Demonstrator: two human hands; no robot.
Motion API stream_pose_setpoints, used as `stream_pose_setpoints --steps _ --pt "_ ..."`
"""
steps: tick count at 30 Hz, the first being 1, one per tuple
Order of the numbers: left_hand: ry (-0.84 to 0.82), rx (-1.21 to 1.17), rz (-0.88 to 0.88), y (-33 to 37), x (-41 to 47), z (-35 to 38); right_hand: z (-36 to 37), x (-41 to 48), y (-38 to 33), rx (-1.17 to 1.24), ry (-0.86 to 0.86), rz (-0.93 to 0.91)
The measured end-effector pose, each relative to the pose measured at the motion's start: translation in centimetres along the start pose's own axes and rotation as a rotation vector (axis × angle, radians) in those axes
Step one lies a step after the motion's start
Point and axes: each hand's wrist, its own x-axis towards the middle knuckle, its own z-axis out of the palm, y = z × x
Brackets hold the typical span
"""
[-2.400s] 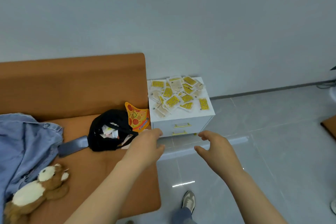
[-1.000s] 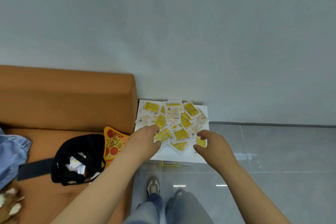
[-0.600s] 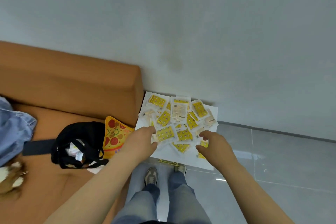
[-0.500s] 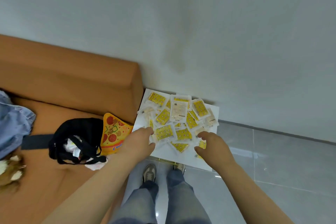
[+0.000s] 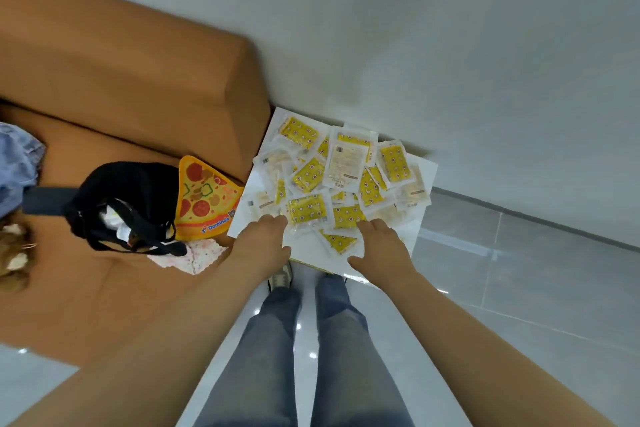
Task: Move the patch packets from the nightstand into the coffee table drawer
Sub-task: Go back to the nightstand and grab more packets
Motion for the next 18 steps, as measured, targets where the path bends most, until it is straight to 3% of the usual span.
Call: stream_pose_setpoints --steps 18 --pt "0.057 0.042 0.073 -0.4 10.7 6.8 8.1 9.5 3.1 -0.057 0.013 -0.043"
